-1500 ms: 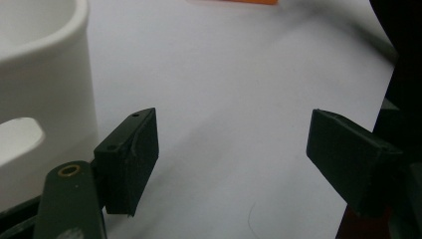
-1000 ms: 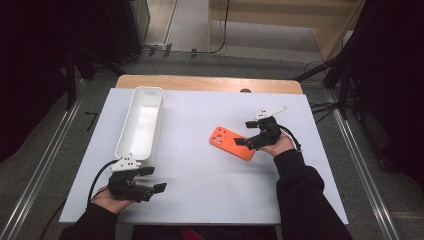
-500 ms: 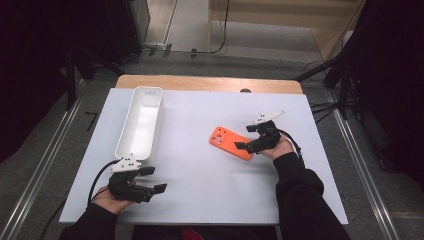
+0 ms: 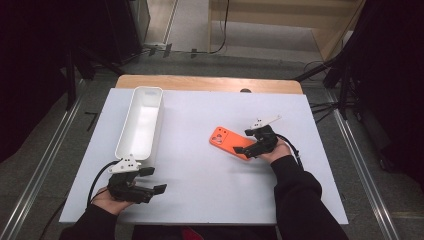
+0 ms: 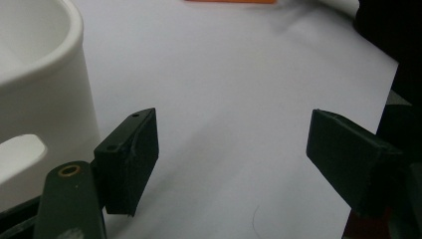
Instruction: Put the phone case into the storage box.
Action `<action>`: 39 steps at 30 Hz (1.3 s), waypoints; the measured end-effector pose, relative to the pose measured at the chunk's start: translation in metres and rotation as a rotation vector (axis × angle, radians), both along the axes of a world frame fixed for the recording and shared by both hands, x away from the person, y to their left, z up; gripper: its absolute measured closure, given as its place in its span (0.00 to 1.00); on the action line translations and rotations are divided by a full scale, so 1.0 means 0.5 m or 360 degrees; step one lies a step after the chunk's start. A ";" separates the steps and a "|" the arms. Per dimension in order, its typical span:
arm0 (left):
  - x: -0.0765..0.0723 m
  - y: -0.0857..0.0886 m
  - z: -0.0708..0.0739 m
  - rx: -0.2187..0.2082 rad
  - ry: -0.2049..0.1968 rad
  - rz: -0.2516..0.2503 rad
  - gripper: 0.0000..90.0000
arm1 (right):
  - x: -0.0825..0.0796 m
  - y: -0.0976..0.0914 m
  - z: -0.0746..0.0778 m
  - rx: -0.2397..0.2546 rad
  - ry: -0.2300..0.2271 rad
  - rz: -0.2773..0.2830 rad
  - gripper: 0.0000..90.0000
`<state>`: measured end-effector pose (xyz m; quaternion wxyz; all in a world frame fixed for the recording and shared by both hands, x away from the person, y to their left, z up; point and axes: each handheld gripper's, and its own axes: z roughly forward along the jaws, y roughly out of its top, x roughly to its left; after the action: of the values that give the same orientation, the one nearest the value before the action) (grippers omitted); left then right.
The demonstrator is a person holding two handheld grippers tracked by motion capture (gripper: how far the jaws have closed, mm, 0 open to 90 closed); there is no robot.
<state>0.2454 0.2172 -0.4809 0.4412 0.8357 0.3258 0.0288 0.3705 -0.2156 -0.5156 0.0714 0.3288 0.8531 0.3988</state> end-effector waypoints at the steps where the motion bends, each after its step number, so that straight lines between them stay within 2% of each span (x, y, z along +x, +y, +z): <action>1: 0.000 0.000 0.000 0.0001 0.0000 -0.0001 0.23 | 0.000 0.001 -0.001 0.0003 -0.0006 -0.0004 0.07; 5: -0.001 0.001 0.000 -0.0002 -0.0001 0.0004 0.23 | 0.000 0.008 -0.006 0.0006 -0.0007 0.0004 0.07; 7: 0.000 0.001 0.000 -0.0005 0.0001 0.0003 0.23 | -0.002 0.012 -0.009 -0.0001 0.0020 0.0008 0.07; 12: 0.003 -0.002 0.000 -0.0012 0.0013 -0.0005 0.23 | -0.005 0.016 -0.012 -0.0020 0.0006 0.0004 0.07; 17: 0.000 -0.002 -0.001 0.0003 0.0003 -0.0011 0.23 | -0.007 0.022 -0.018 -0.0072 -0.0007 -0.0001 0.07; 18: 0.000 -0.002 0.000 -0.0005 0.0003 -0.0007 0.23 | -0.008 0.027 -0.021 -0.0112 -0.0020 0.0004 0.07; 22: 0.000 -0.001 0.000 0.0001 0.0000 -0.0007 0.23 | -0.008 0.031 -0.024 -0.0131 -0.0023 -0.0004 0.07; 25: 0.001 -0.001 0.000 -0.0002 -0.0001 -0.0001 0.23 | -0.012 0.035 -0.026 -0.0170 -0.0056 0.0001 0.08; 28: 0.000 -0.001 0.000 0.0002 -0.0003 -0.0003 0.23 | -0.018 0.038 -0.028 -0.0209 -0.0121 -0.0040 0.13; 39: 0.004 -0.003 -0.001 0.0004 0.0001 0.0003 0.23 | -0.021 0.040 -0.030 -0.0212 -0.0133 -0.0048 0.13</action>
<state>0.2473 0.2158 -0.4815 0.4399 0.8360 0.3267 0.0293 0.3602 -0.1958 -0.5306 0.1346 0.3191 0.8690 0.3534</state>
